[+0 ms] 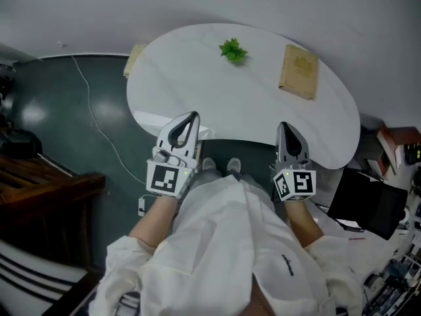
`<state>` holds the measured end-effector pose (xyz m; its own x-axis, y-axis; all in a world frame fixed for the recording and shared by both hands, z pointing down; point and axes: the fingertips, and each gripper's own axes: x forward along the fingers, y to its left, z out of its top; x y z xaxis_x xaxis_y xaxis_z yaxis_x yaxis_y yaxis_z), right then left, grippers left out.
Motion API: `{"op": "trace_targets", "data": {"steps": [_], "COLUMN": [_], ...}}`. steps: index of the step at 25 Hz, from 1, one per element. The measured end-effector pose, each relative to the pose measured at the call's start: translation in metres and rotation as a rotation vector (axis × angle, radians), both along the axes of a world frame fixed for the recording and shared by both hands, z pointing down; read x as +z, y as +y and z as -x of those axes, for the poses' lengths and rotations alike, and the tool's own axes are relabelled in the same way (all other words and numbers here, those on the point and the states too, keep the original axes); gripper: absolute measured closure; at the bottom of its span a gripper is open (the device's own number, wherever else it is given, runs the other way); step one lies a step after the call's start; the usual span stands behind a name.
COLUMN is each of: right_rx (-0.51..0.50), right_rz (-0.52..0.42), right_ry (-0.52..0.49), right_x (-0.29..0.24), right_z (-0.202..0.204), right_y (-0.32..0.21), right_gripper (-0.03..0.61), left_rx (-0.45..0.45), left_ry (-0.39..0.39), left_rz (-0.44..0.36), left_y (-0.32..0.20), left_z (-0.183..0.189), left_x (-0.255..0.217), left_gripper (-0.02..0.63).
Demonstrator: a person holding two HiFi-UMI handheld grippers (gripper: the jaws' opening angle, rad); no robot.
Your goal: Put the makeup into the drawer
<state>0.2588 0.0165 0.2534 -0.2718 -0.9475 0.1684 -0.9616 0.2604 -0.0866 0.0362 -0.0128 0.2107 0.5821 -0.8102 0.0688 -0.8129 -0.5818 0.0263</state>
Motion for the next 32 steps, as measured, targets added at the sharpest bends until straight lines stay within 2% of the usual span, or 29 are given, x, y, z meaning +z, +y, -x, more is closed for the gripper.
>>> {"op": "trace_targets", "data": {"steps": [6,14,20,32], "right_rx": [0.062,0.102,0.14,0.144], "right_rz": [-0.074,-0.129,-0.123,-0.102], "right_ry": [-0.001,0.012,-0.007,0.0], "right_x": [-0.035,-0.059,-0.057,-0.055], "right_z": [-0.031,-0.059,-0.068,-0.065], "right_y": [0.003,0.0,-0.003,0.001], "right_gripper": [0.56,0.56,0.56,0.561], "left_rx": [-0.043,-0.074,-0.073,-0.053], "left_ry": [0.02,0.015,0.021,0.006], "left_rz": [-0.05,-0.088,-0.091,-0.062], "left_y": [-0.002,-0.009,-0.018,-0.024], "left_z": [0.011,0.019,0.019,0.016], "left_x": [-0.032,-0.056,-0.058,-0.052], "left_gripper": [0.588,0.588,0.588,0.588]}}
